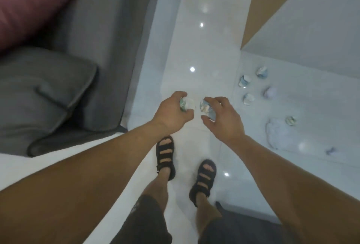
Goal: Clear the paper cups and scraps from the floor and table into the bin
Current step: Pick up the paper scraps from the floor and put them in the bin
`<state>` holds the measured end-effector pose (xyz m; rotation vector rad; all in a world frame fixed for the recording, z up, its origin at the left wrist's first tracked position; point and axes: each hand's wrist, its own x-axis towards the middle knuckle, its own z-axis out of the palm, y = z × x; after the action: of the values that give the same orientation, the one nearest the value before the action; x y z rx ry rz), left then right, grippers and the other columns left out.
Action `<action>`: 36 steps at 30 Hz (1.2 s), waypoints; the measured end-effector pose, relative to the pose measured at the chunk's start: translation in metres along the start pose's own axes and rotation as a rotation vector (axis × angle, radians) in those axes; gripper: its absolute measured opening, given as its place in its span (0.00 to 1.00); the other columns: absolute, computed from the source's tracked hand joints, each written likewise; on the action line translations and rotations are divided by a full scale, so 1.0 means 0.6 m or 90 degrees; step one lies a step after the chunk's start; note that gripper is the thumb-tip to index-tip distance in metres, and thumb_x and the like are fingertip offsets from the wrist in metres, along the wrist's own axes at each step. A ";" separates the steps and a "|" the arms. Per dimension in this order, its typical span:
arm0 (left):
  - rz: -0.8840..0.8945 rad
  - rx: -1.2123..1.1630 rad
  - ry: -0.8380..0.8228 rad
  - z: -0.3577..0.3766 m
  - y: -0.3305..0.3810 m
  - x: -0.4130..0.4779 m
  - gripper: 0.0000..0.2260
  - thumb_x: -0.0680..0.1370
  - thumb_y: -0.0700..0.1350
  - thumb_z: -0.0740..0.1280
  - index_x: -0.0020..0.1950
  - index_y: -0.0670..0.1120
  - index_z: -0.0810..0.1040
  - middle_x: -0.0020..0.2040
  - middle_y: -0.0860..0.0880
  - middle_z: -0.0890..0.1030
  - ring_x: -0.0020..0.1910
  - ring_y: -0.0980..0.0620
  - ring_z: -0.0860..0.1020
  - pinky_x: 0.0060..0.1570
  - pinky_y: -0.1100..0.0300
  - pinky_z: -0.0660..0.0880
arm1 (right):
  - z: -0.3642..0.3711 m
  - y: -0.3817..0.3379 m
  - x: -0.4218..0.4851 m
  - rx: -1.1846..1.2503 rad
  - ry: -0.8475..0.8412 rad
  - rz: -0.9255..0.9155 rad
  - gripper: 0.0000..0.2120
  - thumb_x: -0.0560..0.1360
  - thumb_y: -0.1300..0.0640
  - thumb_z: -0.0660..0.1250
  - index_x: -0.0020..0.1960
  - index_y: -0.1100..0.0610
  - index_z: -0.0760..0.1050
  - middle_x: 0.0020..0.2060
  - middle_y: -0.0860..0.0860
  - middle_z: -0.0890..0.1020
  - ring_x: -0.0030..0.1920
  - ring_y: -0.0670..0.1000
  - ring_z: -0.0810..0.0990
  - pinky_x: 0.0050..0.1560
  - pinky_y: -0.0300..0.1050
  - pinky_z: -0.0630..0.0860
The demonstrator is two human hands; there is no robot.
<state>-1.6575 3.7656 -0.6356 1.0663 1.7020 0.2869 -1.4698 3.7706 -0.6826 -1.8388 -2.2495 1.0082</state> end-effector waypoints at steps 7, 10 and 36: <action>-0.020 -0.078 0.220 -0.167 0.097 -0.233 0.27 0.72 0.47 0.71 0.70 0.50 0.68 0.58 0.50 0.76 0.49 0.53 0.75 0.45 0.64 0.70 | -0.186 -0.244 -0.070 0.017 0.031 -0.154 0.26 0.74 0.48 0.71 0.70 0.48 0.69 0.62 0.49 0.72 0.54 0.52 0.77 0.47 0.40 0.71; -0.028 -0.111 0.297 -0.198 0.099 -0.355 0.27 0.72 0.48 0.71 0.69 0.50 0.68 0.60 0.49 0.77 0.53 0.51 0.76 0.51 0.61 0.72 | -0.234 -0.329 -0.132 0.011 0.018 -0.237 0.26 0.74 0.48 0.71 0.70 0.47 0.69 0.63 0.47 0.71 0.55 0.50 0.77 0.48 0.39 0.70; -0.350 -0.538 1.000 -0.113 -0.538 -1.436 0.26 0.73 0.45 0.70 0.70 0.50 0.67 0.58 0.49 0.74 0.51 0.50 0.75 0.47 0.61 0.73 | 0.227 -1.003 -0.946 -0.215 -0.371 -0.953 0.27 0.74 0.45 0.69 0.71 0.44 0.67 0.64 0.45 0.70 0.57 0.50 0.75 0.51 0.36 0.69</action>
<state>-1.8425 2.9440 -0.2592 -0.5454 2.6105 1.5701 -1.8816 3.1599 -0.2822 0.5169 -3.0757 0.7934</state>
